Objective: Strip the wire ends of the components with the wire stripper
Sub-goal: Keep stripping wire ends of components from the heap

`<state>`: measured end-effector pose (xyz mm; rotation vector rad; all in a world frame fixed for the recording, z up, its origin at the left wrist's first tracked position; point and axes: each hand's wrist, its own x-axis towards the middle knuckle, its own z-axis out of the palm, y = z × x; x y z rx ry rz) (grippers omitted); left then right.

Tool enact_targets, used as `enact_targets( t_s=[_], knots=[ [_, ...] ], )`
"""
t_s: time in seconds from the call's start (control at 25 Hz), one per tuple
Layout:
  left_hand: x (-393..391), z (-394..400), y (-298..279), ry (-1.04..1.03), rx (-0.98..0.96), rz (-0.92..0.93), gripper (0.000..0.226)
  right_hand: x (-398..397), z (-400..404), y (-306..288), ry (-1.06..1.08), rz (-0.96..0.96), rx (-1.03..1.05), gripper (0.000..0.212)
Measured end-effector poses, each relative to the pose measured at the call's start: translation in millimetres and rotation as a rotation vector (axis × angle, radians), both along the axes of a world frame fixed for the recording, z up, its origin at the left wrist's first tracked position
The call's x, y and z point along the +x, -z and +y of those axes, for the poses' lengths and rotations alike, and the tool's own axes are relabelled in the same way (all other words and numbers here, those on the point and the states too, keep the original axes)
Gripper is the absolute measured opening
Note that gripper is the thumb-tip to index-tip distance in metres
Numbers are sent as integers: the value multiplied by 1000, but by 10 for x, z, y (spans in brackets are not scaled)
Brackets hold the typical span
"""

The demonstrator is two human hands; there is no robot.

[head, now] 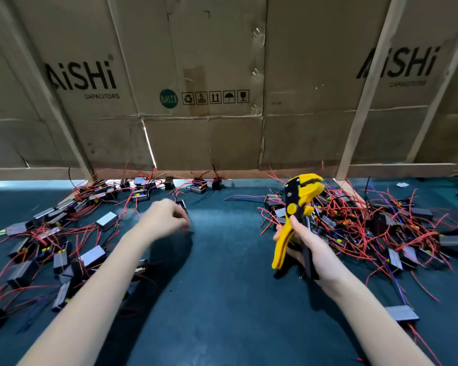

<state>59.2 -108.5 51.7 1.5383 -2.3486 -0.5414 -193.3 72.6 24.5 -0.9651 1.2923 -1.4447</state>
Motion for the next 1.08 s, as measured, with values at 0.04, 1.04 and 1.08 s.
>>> enact_targets(
  t_s=[0.04,1.04,1.08],
  knots=[
    [-73,171,-58,158,137,-12,14,1,-8,2,43,-4,-6,47],
    [-406,785,301,-41,357,975,6,-293,192,25,842,1591,-132,57],
    [-428,806,267,-7,409,1023,8,-268,174,55,826,1581,-106,57]
  ],
)
